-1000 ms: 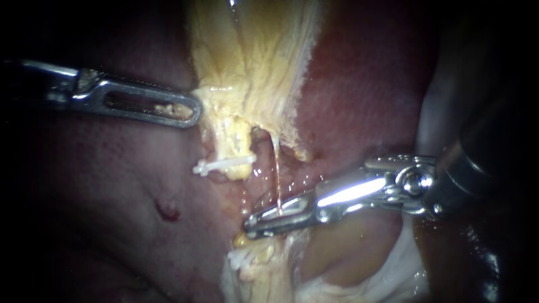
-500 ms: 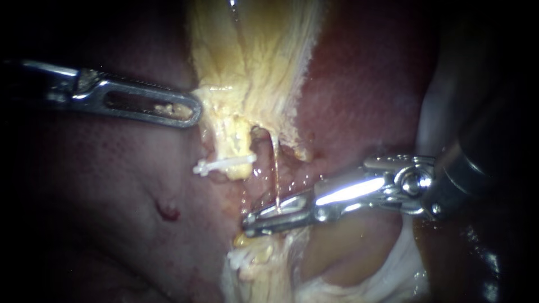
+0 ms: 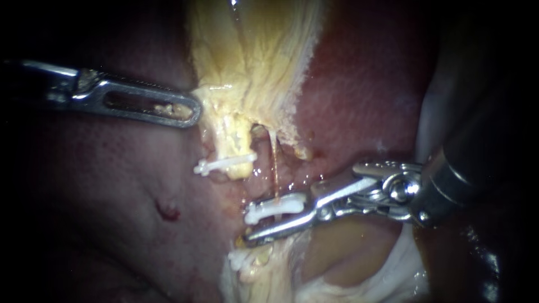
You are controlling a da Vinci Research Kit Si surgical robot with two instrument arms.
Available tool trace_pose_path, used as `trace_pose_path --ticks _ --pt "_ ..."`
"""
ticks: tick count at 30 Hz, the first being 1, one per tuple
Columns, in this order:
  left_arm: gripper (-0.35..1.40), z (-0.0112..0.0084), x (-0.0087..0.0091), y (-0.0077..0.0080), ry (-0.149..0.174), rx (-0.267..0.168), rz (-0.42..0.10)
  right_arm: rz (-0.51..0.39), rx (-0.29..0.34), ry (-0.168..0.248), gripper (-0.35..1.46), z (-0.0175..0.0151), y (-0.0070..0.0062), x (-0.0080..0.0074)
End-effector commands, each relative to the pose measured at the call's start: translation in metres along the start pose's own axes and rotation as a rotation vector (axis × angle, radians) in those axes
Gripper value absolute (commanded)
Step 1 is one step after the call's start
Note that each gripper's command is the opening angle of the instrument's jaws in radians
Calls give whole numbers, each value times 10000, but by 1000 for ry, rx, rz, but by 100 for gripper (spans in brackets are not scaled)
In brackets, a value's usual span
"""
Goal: Going back first clip right tube
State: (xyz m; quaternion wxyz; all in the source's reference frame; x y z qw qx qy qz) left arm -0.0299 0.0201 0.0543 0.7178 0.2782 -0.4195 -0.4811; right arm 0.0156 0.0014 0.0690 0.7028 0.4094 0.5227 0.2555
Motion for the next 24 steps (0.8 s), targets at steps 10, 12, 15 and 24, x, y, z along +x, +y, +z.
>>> trace_pose_path --ticks 10,12,15,24 --pt "-35 0 0 0 0 0 0 -115 -57 11 50 -17 16 -17" --pt "-35 0 0 0 0 0 0 -129 -72 7 50 -20 17 -18" --pt "-35 0 0 0 0 0 0 -148 -96 -7 50 -24 16 -19" --pt "-35 -1 0 0 0 0 0 -265 -93 -21 50 -55 8 -19"
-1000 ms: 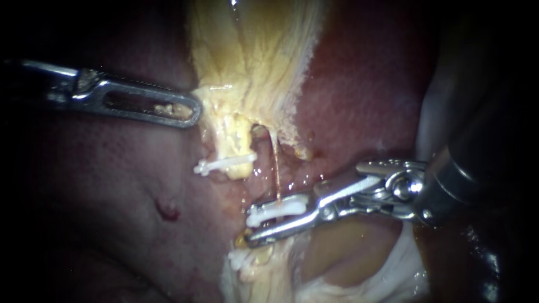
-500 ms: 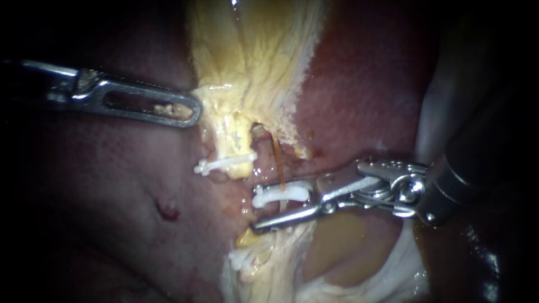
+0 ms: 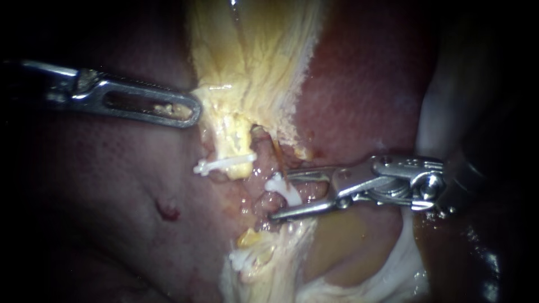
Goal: Going back first clip right tube
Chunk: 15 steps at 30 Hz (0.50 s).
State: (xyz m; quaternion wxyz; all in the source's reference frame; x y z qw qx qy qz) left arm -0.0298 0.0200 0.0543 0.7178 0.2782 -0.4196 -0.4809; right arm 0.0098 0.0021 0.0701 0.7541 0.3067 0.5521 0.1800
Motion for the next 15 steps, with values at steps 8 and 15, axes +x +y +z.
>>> trace_pose_path --ticks 8,15 --pt "-35 0 0 0 0 0 0 -48 -9 4 50 -31 -2 14" --pt "-35 0 0 0 0 0 0 -49 -22 5 50 -26 -4 16"
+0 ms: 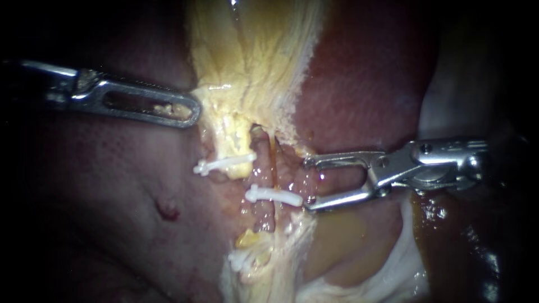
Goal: Going back first clip right tube
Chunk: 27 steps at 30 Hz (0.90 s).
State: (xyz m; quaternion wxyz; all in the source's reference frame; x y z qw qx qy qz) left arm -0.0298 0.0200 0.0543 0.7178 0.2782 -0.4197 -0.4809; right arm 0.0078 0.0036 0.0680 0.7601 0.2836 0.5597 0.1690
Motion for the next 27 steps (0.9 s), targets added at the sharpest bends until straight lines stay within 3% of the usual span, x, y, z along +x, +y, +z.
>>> trace_pose_path --ticks 1,11,16,27 --pt "-35 0 0 0 0 0 0 0 1 -1 50 1 0 -2" --pt "-35 -1 0 0 0 0 0 -96 10 -2 50 -19 -4 5" --pt "-35 -1 0 0 0 0 0 -140 12 -1 50 -39 -5 15" --pt "-35 3 1 -1 -1 -2 0 -171 -4 0 50 -57 -7 29"
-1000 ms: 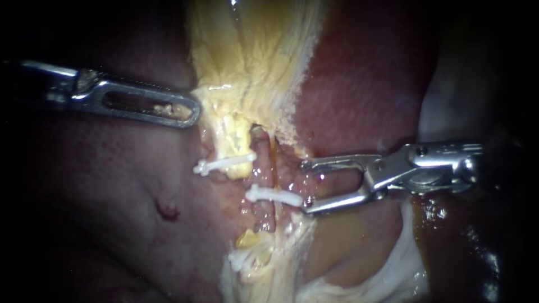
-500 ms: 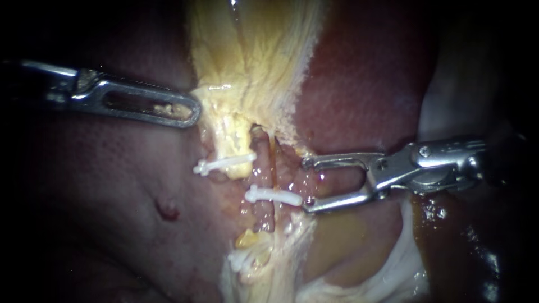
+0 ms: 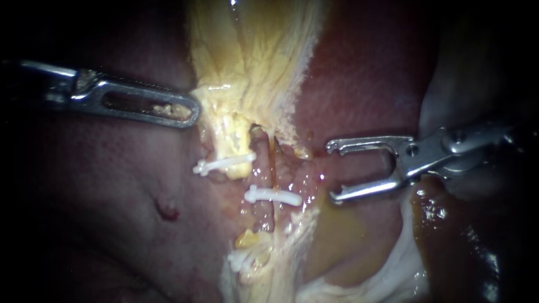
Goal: Going back first clip right tube
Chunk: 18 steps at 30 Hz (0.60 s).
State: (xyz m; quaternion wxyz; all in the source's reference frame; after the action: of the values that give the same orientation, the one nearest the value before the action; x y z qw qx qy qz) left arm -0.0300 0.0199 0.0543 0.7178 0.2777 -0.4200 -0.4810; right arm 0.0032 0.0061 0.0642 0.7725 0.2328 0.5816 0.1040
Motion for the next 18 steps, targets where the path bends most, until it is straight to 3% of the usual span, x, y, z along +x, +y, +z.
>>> trace_pose_path --ticks 1,7,18 --pt "-35 3 1 1 -1 -3 0 1 1 0 50 0 -1 0" --pt "-35 17 3 4 -5 -8 2 1 1 0 50 -2 -2 -1" --pt "-35 68 8 10 -1 3 7 1 2 0 50 -2 -4 1"
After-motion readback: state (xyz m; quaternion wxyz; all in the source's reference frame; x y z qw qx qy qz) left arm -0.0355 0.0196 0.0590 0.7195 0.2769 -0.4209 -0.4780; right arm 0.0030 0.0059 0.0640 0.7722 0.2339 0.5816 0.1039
